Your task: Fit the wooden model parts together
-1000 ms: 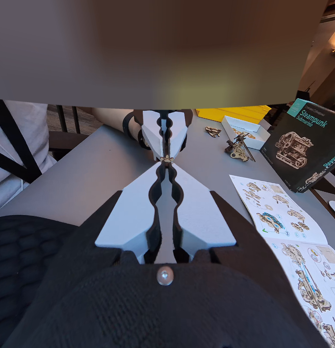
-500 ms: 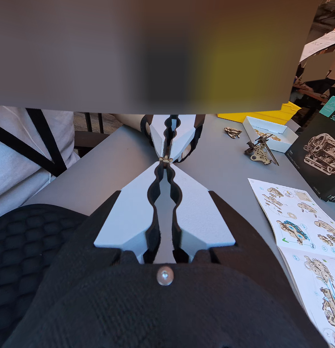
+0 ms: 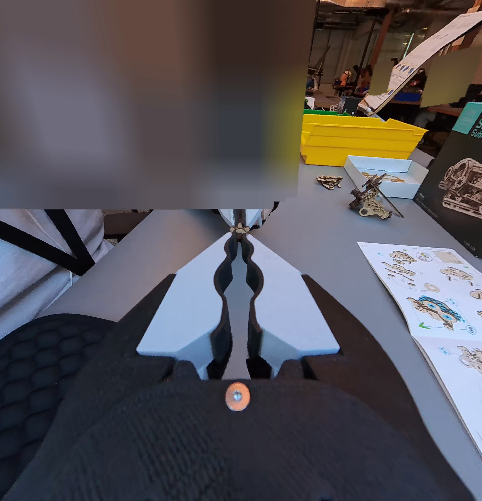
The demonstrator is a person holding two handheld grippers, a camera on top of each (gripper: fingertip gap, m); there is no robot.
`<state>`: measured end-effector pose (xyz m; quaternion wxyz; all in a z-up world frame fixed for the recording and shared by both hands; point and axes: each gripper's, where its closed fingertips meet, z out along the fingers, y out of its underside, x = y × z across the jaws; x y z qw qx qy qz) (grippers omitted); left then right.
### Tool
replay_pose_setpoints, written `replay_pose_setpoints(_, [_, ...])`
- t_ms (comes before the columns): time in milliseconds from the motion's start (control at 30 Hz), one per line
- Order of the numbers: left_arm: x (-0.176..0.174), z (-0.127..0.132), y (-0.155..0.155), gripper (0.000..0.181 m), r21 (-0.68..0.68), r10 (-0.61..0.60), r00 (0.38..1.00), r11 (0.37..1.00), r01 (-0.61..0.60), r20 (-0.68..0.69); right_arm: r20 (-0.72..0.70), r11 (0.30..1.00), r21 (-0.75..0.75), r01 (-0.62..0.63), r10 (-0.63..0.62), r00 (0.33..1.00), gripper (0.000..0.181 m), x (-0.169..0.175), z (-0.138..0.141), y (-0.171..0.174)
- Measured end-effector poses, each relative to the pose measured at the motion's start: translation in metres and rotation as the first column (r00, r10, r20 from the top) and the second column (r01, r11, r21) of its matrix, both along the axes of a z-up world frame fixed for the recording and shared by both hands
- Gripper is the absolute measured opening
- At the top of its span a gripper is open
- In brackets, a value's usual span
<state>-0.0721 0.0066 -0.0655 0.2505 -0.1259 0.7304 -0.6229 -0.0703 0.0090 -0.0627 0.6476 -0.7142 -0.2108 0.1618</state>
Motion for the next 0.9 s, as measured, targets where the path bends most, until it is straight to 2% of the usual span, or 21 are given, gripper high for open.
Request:
replay_pose_setpoints(100, [0.002, 0.001, 0.003, 0.000, -0.054, -0.017, 0.998, 0.998, 0.013, -0.063, -0.085, 1.000, -0.020, -0.005, 0.003, 0.996, 0.000, 0.004, 0.002, 0.000])
replay_pose_setpoints(233, [0.004, -0.006, 0.004, 0.000, -0.070, -0.038, 0.987, 0.997, 0.028, -0.153, -0.088, 0.999, -0.036, 0.004, -0.007, 0.996, 0.000, 0.006, -0.004, 0.002])
replay_pose_setpoints(433, [0.007, -0.018, 0.003, 0.000, -0.042, -0.029, 0.979, 0.999, 0.021, -0.203, -0.131, 0.999, -0.054, -0.005, -0.003, 0.991, 0.000, 0.009, -0.006, 0.002])
replay_pose_setpoints(733, [0.010, -0.011, 0.007, 0.000, -0.141, -0.059, 0.962, 0.990, 0.021, -0.268, -0.234, 0.994, -0.110, -0.022, -0.004, 0.972, 0.000, 0.012, -0.009, 0.005])
replay_pose_setpoints(833, [0.012, -0.014, 0.008, 0.000, -0.168, -0.077, 0.931, 0.986, 0.017, -0.356, -0.266, 0.991, -0.129, -0.019, -0.016, 0.964, 0.000, 0.015, -0.012, 0.006])
replay_pose_setpoints(900, [0.014, -0.015, 0.009, 0.000, -0.241, -0.122, 0.876, 0.970, 0.007, -0.466, -0.237, 0.993, -0.120, -0.006, -0.023, 0.971, 0.001, 0.017, -0.014, 0.007])
